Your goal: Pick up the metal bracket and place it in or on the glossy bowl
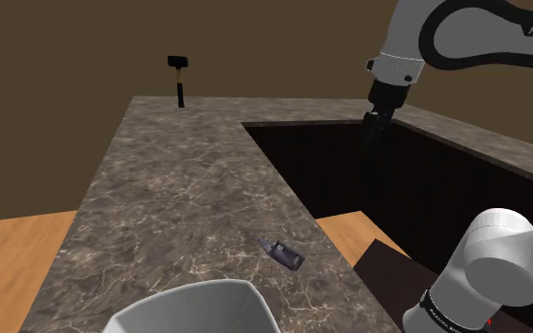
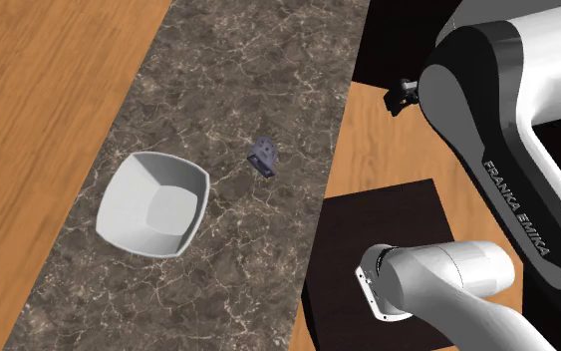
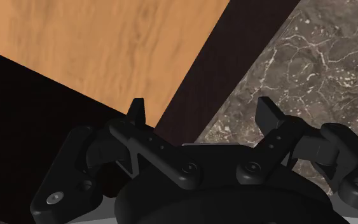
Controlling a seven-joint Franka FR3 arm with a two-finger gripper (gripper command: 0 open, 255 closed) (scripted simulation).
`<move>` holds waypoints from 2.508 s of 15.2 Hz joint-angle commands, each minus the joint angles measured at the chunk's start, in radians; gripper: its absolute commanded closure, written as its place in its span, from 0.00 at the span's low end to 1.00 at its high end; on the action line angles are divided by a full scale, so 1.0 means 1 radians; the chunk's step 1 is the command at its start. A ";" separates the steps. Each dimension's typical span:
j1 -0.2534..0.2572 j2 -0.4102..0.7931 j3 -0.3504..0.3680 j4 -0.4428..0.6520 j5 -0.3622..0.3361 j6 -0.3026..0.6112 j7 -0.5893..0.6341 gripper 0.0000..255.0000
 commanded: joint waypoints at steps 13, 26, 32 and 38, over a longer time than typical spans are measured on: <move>-0.004 -0.025 0.272 -0.173 0.295 0.191 0.534 0.00; -0.115 0.255 0.650 -0.081 0.491 0.533 1.101 0.00; -0.128 0.301 0.692 -0.112 0.494 0.615 1.112 0.00; -0.135 0.326 0.713 -0.127 0.493 0.656 1.116 0.00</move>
